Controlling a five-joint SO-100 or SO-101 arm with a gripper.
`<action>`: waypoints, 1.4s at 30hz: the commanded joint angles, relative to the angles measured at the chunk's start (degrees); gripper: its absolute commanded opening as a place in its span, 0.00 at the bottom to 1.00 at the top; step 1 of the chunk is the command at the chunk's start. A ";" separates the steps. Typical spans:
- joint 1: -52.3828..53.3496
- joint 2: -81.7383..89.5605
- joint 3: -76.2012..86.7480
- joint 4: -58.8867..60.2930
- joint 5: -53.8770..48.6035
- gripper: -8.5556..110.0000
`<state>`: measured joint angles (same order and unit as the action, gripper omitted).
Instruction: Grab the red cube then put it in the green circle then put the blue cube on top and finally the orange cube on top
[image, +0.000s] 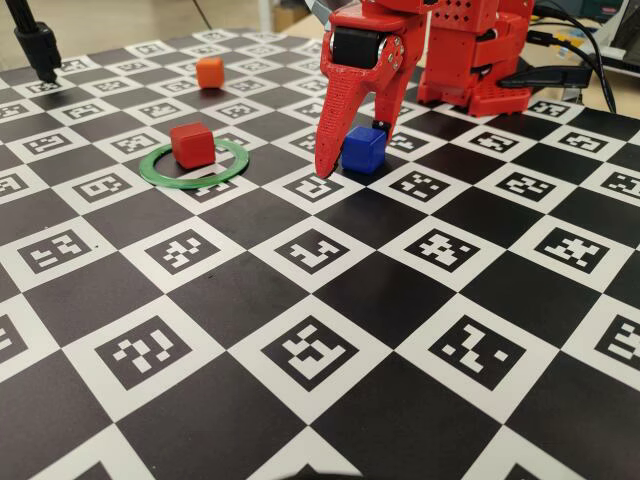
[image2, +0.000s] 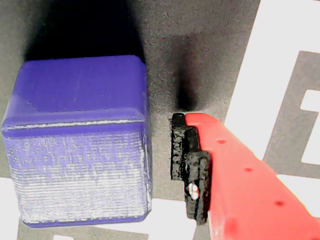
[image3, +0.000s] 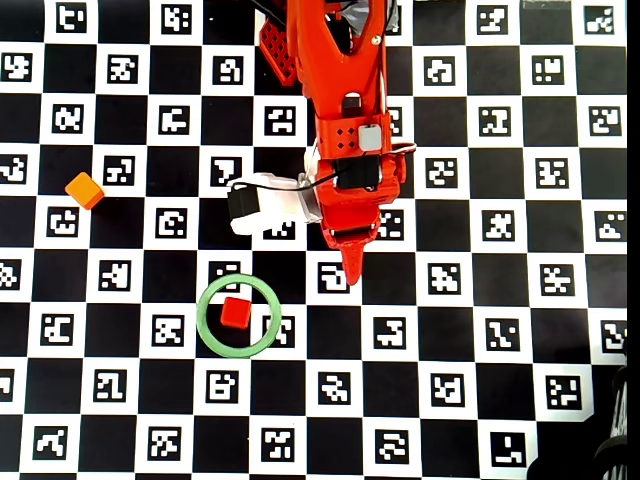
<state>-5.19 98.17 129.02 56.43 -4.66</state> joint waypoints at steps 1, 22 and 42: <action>-0.62 0.70 -0.44 -0.53 0.26 0.52; 0.97 0.44 -0.62 -1.67 4.04 0.21; -0.70 0.70 -5.19 5.01 1.41 0.18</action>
<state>-5.27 97.65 127.97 58.89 -3.08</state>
